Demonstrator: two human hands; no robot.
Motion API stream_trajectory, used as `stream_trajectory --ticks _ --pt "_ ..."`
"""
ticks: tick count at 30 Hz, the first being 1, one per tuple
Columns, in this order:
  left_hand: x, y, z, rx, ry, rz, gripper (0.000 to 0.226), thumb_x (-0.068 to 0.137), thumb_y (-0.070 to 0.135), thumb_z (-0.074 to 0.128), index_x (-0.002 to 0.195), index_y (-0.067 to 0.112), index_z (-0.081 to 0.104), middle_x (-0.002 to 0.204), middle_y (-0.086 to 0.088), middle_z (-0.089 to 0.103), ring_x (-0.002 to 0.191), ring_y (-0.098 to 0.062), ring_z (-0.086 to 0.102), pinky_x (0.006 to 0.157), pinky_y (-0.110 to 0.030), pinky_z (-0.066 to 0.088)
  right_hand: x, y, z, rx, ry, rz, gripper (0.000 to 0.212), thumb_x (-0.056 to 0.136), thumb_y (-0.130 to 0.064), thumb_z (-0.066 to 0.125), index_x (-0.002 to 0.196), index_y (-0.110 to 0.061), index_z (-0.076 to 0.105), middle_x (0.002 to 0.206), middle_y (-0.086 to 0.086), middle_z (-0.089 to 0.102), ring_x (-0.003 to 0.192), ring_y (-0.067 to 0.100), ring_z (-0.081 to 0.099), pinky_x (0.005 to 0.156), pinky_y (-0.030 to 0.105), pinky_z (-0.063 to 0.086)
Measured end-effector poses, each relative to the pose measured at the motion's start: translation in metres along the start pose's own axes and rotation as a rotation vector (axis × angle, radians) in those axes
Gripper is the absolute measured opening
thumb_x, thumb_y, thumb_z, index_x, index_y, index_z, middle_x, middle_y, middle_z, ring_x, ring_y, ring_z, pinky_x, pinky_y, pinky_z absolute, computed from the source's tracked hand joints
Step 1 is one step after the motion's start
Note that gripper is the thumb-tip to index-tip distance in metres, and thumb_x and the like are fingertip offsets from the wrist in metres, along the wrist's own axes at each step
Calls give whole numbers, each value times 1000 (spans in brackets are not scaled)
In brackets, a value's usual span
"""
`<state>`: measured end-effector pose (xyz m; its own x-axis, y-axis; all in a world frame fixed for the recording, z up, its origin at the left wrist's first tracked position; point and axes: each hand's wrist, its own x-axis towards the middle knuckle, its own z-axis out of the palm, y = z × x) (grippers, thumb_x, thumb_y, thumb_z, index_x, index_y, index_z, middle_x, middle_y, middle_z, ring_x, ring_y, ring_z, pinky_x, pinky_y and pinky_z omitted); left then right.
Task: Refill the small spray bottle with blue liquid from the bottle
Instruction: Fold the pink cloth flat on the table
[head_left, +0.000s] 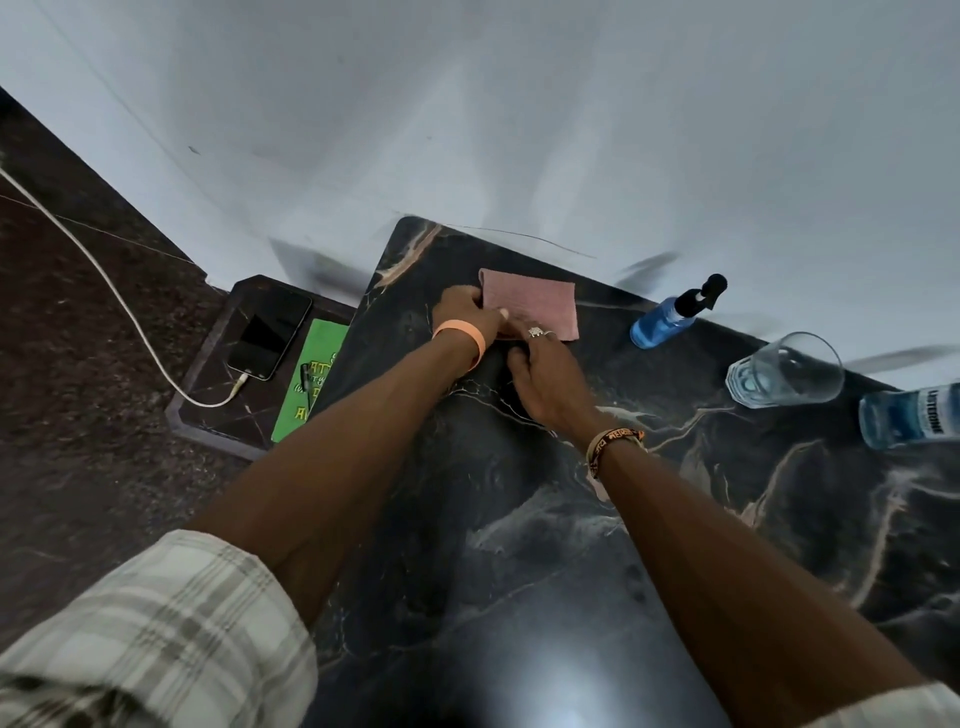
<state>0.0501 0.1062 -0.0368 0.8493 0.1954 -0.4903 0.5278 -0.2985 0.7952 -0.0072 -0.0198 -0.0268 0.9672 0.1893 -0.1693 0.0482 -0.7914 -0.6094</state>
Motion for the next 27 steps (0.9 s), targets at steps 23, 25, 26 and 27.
stream_trajectory --ticks 23,25,26,27 --pt "-169 -5 38 -25 -722 -75 37 86 2 66 120 11 56 106 -10 68 90 -26 69 78 -34 57 -221 52 -80 1095 402 641 28 76 -12 84 99 -9 68 84 7 75 69 15 68 63 28 58" --pt "-198 -14 66 30 -710 -20 32 84 0 68 112 11 57 102 -10 66 77 -21 67 71 -32 55 -258 66 -79 1050 459 699 29 76 -12 84 98 -9 67 85 6 74 67 14 68 62 26 56" --pt "-213 -20 79 54 -731 -1 32 83 -2 68 110 10 57 100 -11 66 71 -20 65 67 -31 54 -275 73 -77 1036 487 730 29 76 -12 83 99 -7 66 83 7 73 65 14 67 61 26 55" --pt "-224 -28 90 79 -747 9 32 82 -3 69 109 7 56 98 -13 66 68 -20 64 65 -31 53 -291 79 -73 1026 508 766 28 78 -10 81 101 -5 66 82 7 72 63 13 66 60 27 55"
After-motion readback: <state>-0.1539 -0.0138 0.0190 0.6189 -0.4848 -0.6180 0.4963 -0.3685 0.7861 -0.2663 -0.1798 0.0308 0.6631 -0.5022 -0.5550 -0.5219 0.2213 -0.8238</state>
